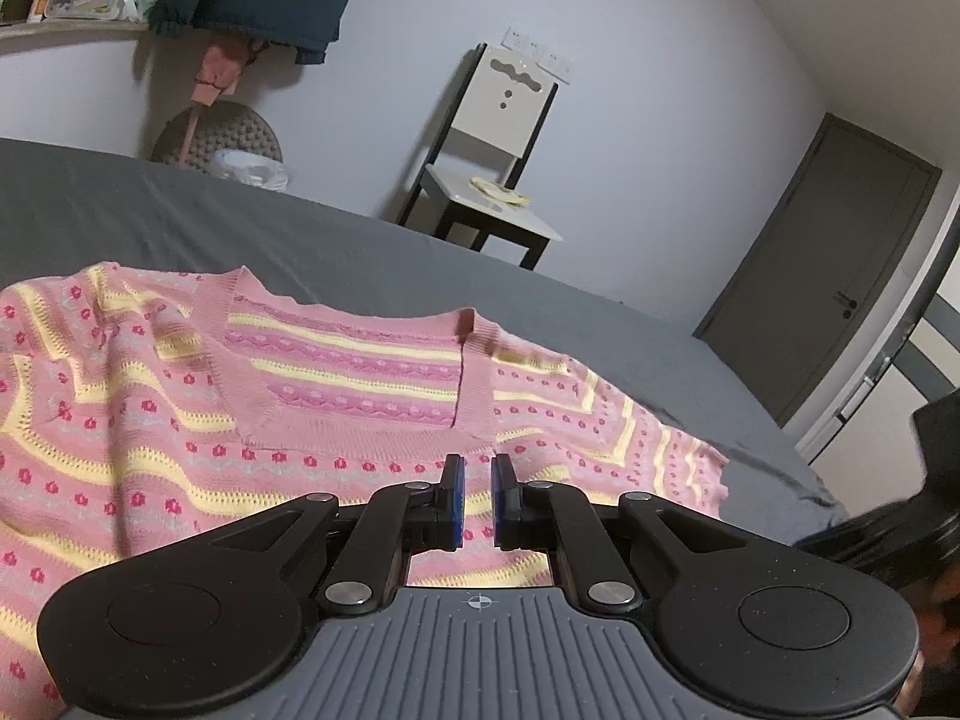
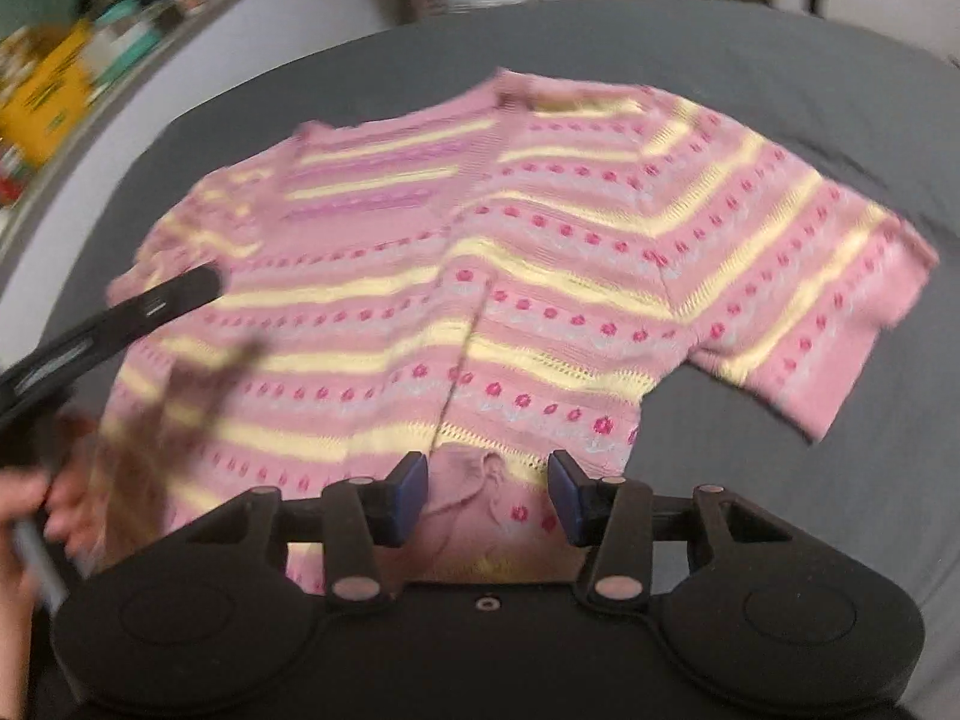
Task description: Fold clothes
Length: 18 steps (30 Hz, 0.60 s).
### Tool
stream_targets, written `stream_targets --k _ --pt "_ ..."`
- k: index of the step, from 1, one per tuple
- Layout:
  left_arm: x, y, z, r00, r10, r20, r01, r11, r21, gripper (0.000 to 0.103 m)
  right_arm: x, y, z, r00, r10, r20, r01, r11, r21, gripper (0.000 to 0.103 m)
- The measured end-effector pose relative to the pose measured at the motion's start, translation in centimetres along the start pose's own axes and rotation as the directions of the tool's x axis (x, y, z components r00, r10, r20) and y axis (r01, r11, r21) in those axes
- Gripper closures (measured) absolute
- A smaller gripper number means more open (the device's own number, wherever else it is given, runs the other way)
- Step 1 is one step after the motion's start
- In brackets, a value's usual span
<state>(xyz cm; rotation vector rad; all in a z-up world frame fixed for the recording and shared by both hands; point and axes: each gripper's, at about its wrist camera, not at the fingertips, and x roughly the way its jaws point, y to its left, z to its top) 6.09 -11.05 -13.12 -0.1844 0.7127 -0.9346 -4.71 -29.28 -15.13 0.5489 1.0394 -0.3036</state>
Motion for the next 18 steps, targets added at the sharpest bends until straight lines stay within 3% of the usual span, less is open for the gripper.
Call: stream_targets --k 1,3,4,7,9,13,15,18 --pt "-0.2 0.0 0.0 1.0 -0.001 0.001 0.001 1.0 -0.003 0.097 0.5 -0.1 -0.2 1.0 -0.002 -0.005 0.002 1.0 0.029 0.062" --pt "-0.6 0.0 -0.1 1.0 -0.004 0.002 0.004 1.0 -0.008 0.097 0.9 -0.3 -0.5 1.0 0.027 -0.013 -0.026 0.997 0.077 0.094" --pt "-0.8 0.0 -0.1 1.0 -0.007 -0.001 0.007 1.0 -0.006 0.097 1.1 -0.4 -0.5 0.999 0.049 -0.017 -0.047 0.994 0.102 0.098" --pt "-1.4 -0.1 -0.5 1.0 -0.018 -0.02 0.018 1.0 0.011 0.097 -1.0 -1.3 -1.3 0.998 0.065 0.012 -0.066 0.983 0.17 0.099" --pt "-1.9 -0.7 -0.8 0.998 -0.04 -0.049 0.042 0.998 0.055 0.097 -3.6 -1.8 -2.2 1.0 0.026 0.003 -0.026 0.985 0.169 0.099" --pt "-3.3 -2.7 -1.6 0.986 -0.122 -0.111 0.142 0.972 0.189 0.097 -8.6 -2.9 -6.6 0.989 -0.051 -0.137 0.07 0.989 0.134 0.099" --pt "-3.9 -3.7 -2.0 0.973 -0.181 -0.141 0.21 0.951 0.229 0.097 -10.7 -3.3 -9.3 0.975 -0.075 -0.21 0.102 0.987 0.122 0.099" --pt "-5.2 -5.3 -2.7 0.93 -0.308 -0.201 0.35 0.909 0.227 0.097 -11.9 -3.8 -13.5 0.961 -0.084 -0.265 0.12 0.985 0.125 0.099"
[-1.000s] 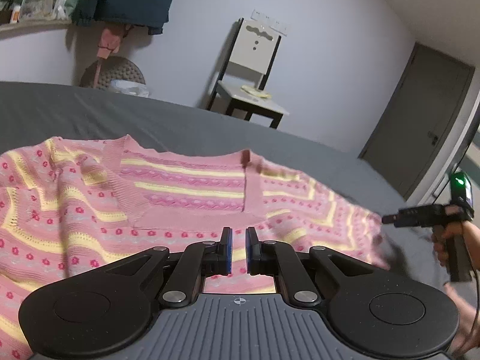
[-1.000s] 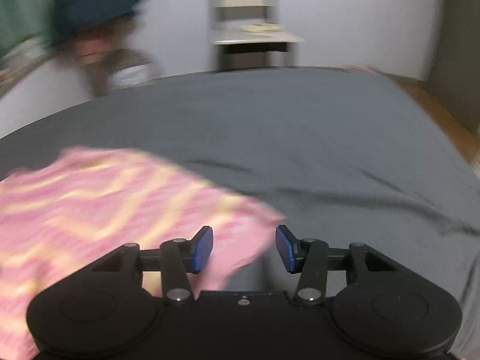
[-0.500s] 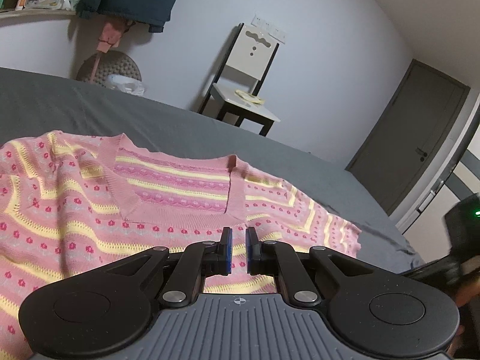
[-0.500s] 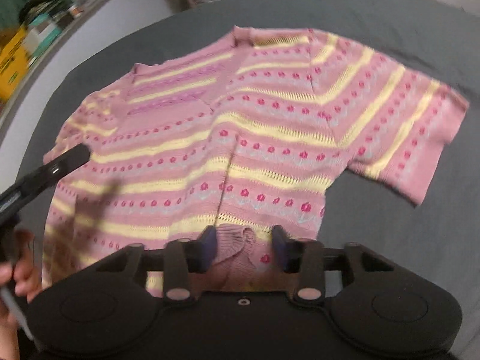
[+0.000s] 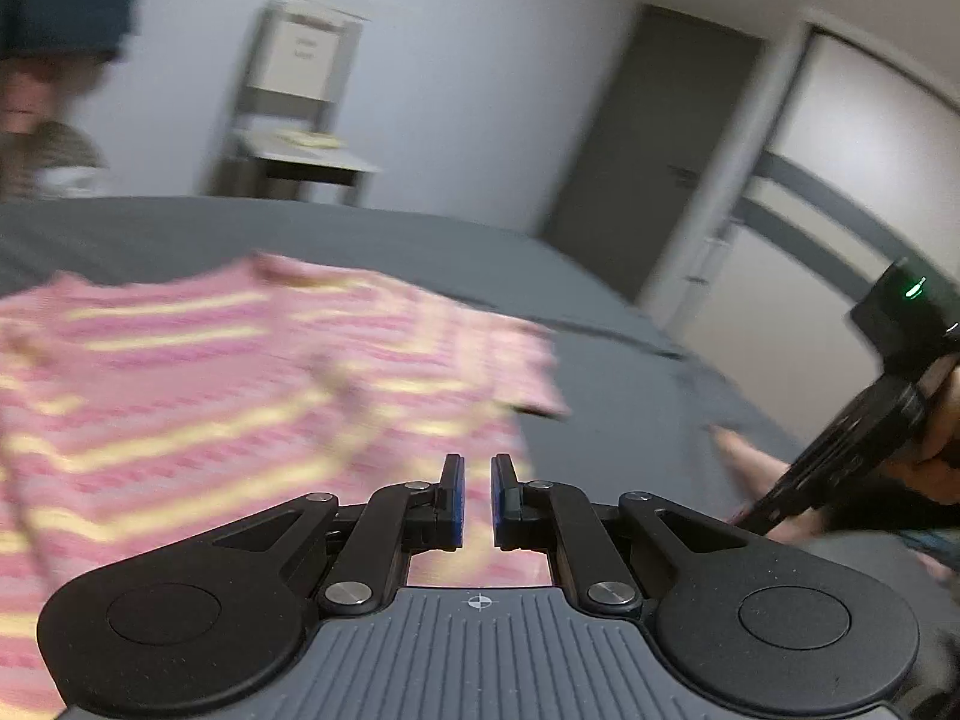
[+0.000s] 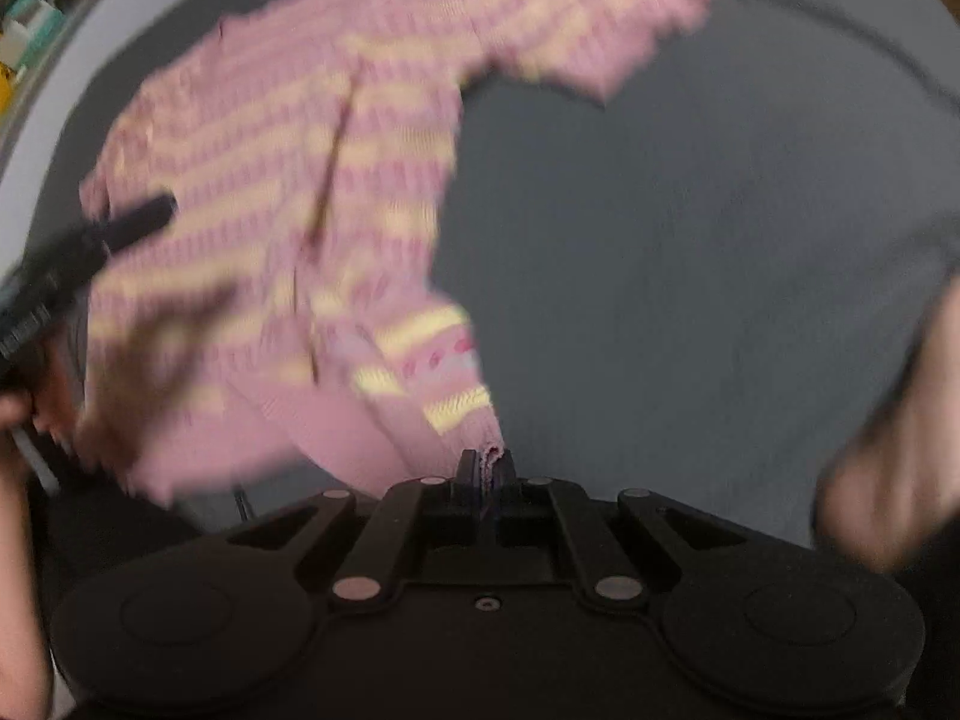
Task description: Fold clothes
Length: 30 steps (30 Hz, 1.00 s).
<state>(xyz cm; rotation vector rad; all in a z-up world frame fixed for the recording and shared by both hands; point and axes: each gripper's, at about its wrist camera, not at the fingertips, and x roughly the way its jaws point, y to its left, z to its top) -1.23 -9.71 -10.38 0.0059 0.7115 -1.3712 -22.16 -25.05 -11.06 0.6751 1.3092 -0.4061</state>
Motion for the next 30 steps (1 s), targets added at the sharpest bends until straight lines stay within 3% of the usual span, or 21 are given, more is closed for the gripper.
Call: stream_targets --k 4,8,12,15,18,22,26,27,30 --pt "-3.0 -3.6 -1.4 0.999 -0.046 0.0 0.046 0.999 0.006 0.096 0.1 -0.6 -3.1 0.998 -0.058 -0.001 0.058 0.997 -0.054 0.099" --pt "-8.0 -7.2 -1.2 0.998 0.067 -0.002 -0.067 0.995 0.077 0.096 -0.9 -0.8 -3.9 0.987 -0.138 0.077 0.148 0.978 -0.145 0.099" --pt "-13.8 -11.3 1.7 0.967 0.248 0.048 -0.253 0.944 0.21 0.096 -3.0 -0.1 -3.7 0.982 -0.107 0.158 0.135 0.975 -0.179 0.099" --pt "-17.5 -15.3 5.6 0.898 0.424 0.12 -0.438 0.833 0.337 0.096 -5.2 1.8 -4.1 0.966 -0.082 0.245 0.142 0.96 -0.241 0.099" --pt "-19.3 -18.1 9.9 0.835 0.522 0.177 -0.546 0.739 0.396 0.096 -6.7 1.9 -4.0 0.949 -0.077 0.305 0.161 0.952 -0.26 0.099" --pt "-20.6 -22.2 16.2 0.759 0.599 0.255 -0.64 0.615 0.461 0.096 -8.3 0.9 -3.4 0.934 -0.07 0.351 0.162 0.957 -0.24 0.099" --pt "-21.9 -26.7 21.5 0.657 0.668 0.349 -0.734 0.46 0.5 0.096 -9.3 0.2 -3.0 0.936 -0.066 0.347 0.163 0.953 -0.257 0.098" --pt "-22.2 -27.8 22.7 0.638 0.674 0.373 -0.75 0.433 0.499 0.096 -9.3 0.1 -2.8 0.939 -0.069 0.338 0.165 0.949 -0.267 0.099" --pt "-22.6 -30.8 25.8 0.602 0.688 0.405 -0.772 0.374 0.513 0.096 -8.7 1.1 -3.0 0.95 -0.094 0.299 0.191 0.931 -0.312 0.098"
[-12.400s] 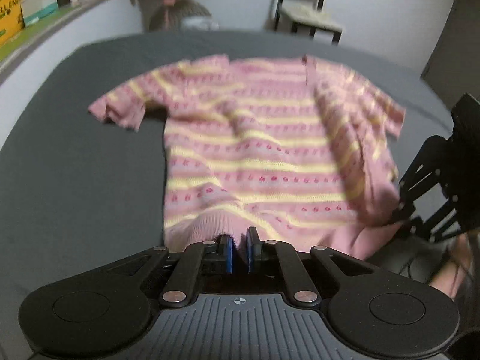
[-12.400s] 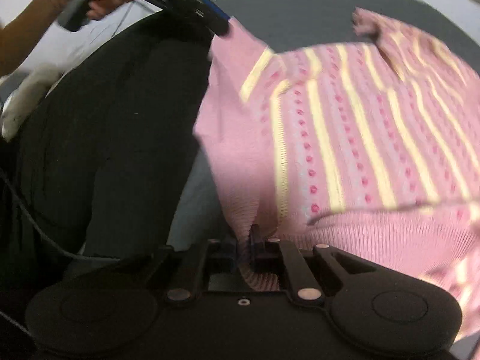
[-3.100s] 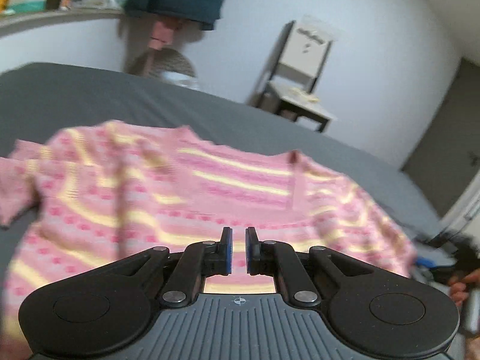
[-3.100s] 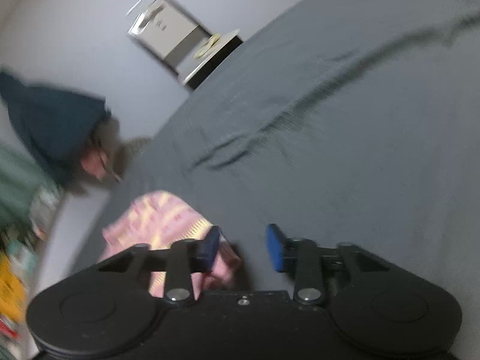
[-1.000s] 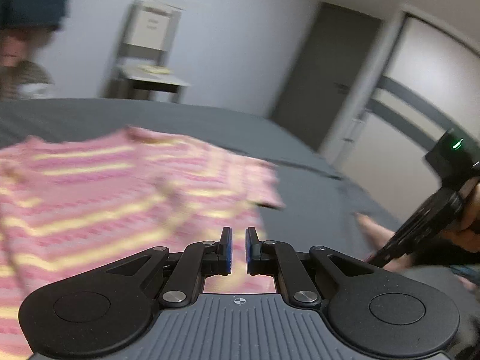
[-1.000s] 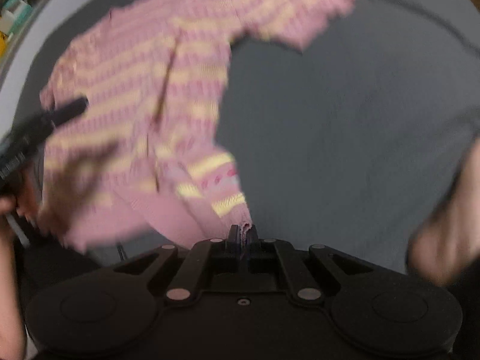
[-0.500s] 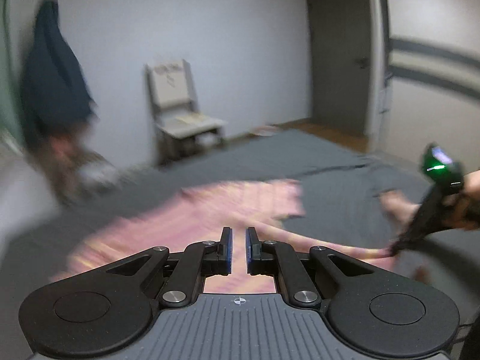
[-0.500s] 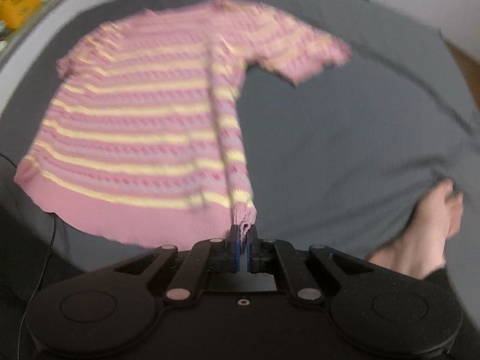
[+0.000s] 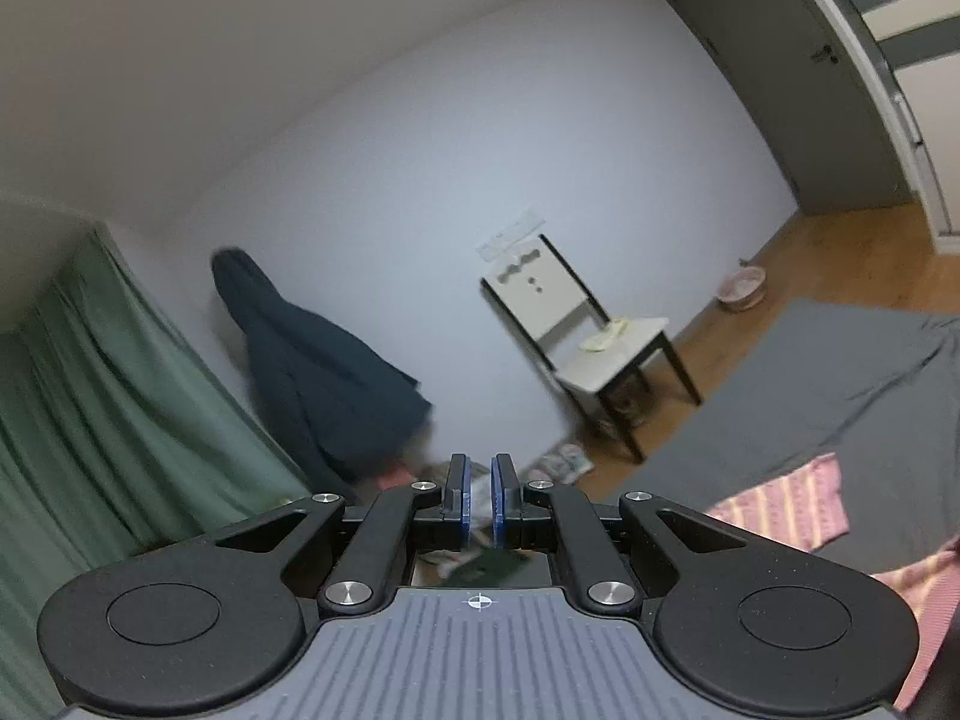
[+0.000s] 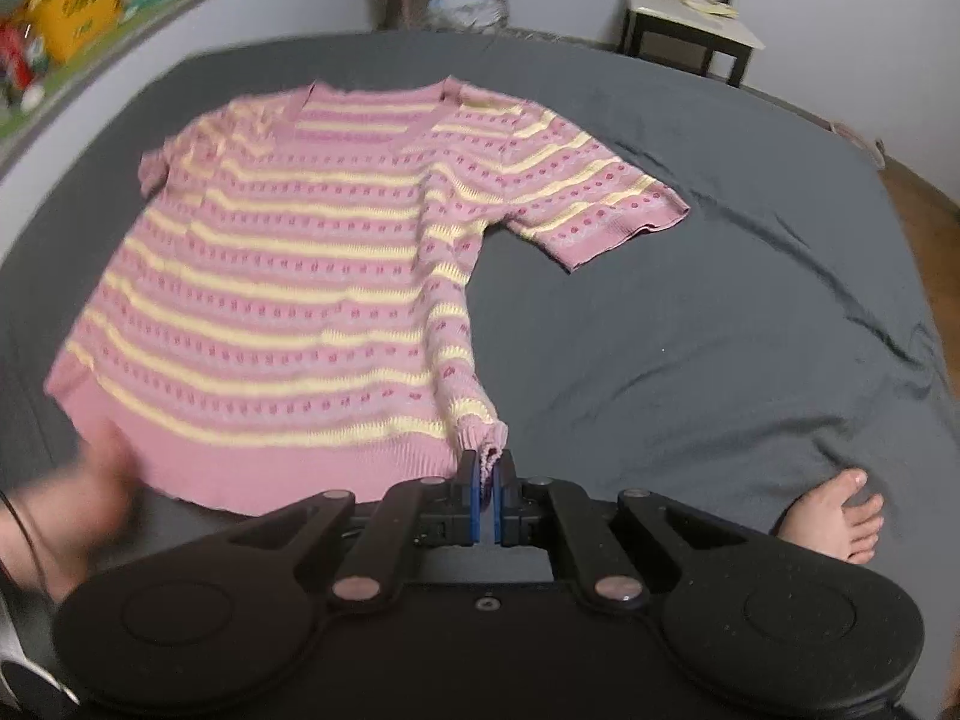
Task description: Fold clothes
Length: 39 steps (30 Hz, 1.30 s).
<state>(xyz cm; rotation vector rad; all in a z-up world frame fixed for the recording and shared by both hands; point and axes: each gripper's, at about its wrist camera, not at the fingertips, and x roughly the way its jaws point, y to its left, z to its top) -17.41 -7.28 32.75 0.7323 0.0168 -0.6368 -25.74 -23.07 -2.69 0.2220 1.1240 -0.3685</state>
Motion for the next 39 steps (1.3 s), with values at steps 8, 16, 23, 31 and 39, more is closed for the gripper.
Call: stream_targets --k 8,16,23,31,39 --pt "1.6 -5.5 -0.9 0.982 -0.107 -0.154 0.118 0.991 0.063 0.096 5.4 4.9 -4.3 0.97 -0.013 -0.242 -0.019 0.991 -0.133 0.098" --pt "7.5 -13.0 -20.1 0.84 -0.276 -0.468 0.314 0.949 0.004 0.096 7.6 4.3 -6.0 0.95 -0.011 -0.313 -0.006 0.999 -0.054 0.084" --pt "12.7 -17.0 -31.0 0.76 -0.444 -0.475 0.388 0.896 -0.216 0.096 5.9 -2.8 4.8 0.989 0.134 0.07 -0.15 0.932 0.33 0.059" --pt "17.9 -22.5 -31.8 0.731 -0.682 0.001 0.511 0.546 -0.664 0.096 18.5 -13.3 7.5 0.953 0.122 0.279 -0.293 0.615 0.732 0.054" --pt "19.5 -31.4 -30.6 0.668 -0.718 0.192 0.652 0.441 -0.616 0.096 23.0 -21.1 9.8 0.894 0.042 0.446 -0.385 0.58 0.718 0.054"
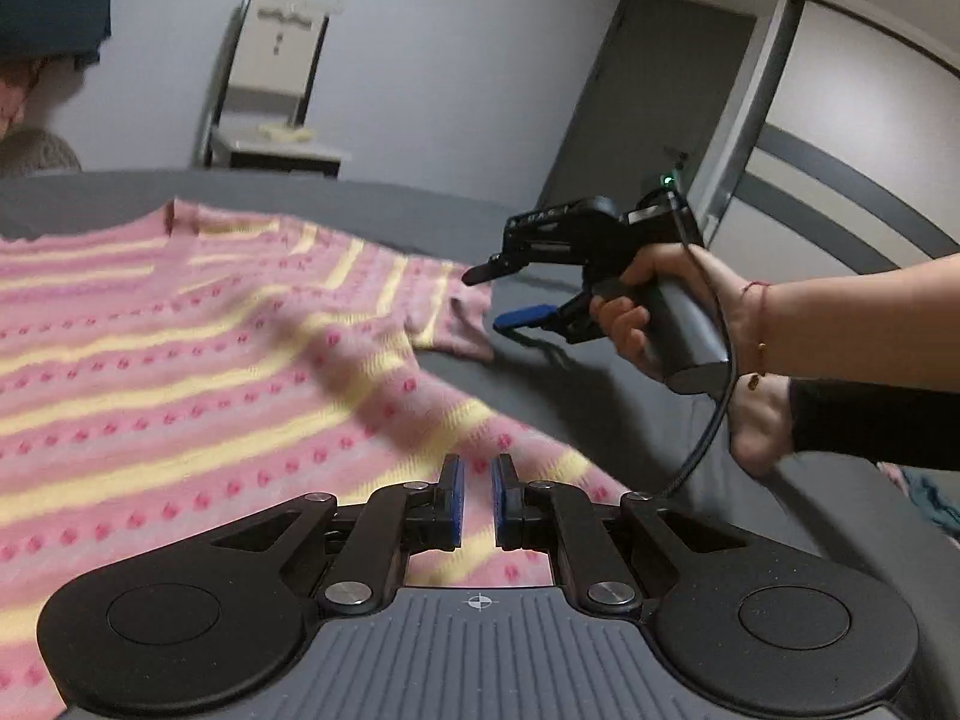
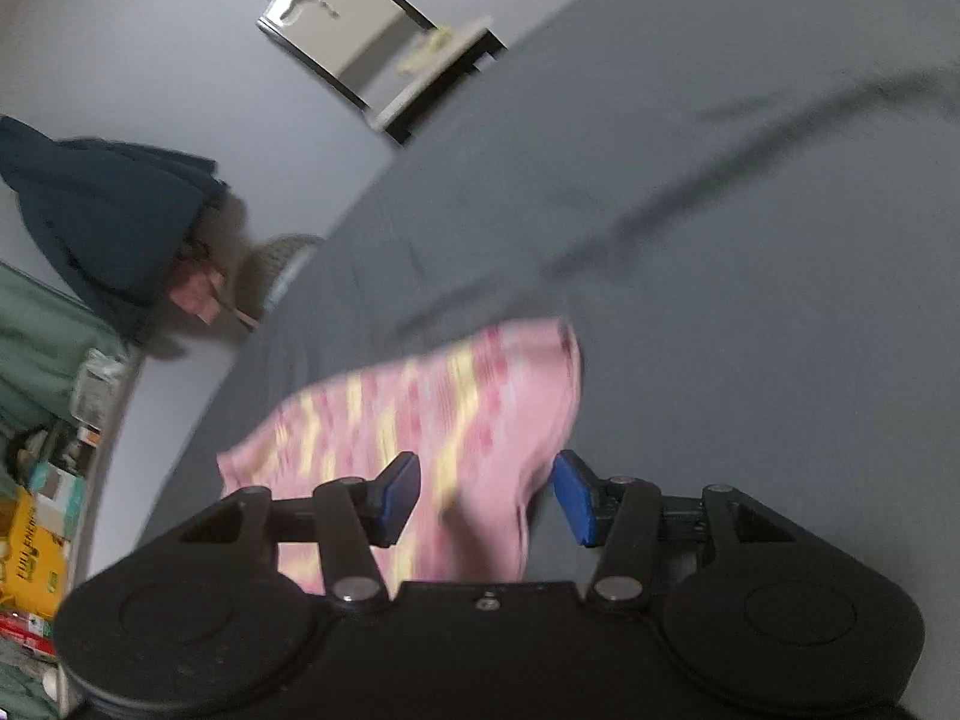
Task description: Fold clothes
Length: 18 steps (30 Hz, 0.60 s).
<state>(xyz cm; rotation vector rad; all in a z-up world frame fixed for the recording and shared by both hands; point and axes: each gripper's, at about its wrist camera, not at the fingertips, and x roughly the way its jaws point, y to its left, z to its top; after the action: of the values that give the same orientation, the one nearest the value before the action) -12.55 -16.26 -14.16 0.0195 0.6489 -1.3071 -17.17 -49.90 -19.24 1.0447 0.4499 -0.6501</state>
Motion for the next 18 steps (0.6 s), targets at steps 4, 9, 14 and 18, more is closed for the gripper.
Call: stream_targets --k 4,9,14,18 --pt "1.5 2.8 -1.0 1.0 0.001 0.026 0.003 0.987 -0.162 0.096 2.0 -0.5 2.2 1.0 0.01 0.025 -0.01 1.0 -0.001 0.054" --pt "2.3 7.2 -2.5 0.999 -0.02 0.033 0.031 0.923 -0.382 0.096 3.3 0.6 2.4 0.996 0.052 -0.069 -0.059 0.993 -0.101 0.096" --pt "2.1 7.2 -2.8 0.999 -0.028 0.039 0.042 0.914 -0.403 0.096 1.5 2.5 4.8 0.997 0.018 0.072 -0.005 0.983 -0.182 0.097" --pt "2.1 5.4 -2.5 0.999 -0.048 0.018 0.051 0.945 -0.324 0.096 2.0 5.0 8.5 0.993 -0.028 0.114 0.055 0.969 -0.24 0.097"
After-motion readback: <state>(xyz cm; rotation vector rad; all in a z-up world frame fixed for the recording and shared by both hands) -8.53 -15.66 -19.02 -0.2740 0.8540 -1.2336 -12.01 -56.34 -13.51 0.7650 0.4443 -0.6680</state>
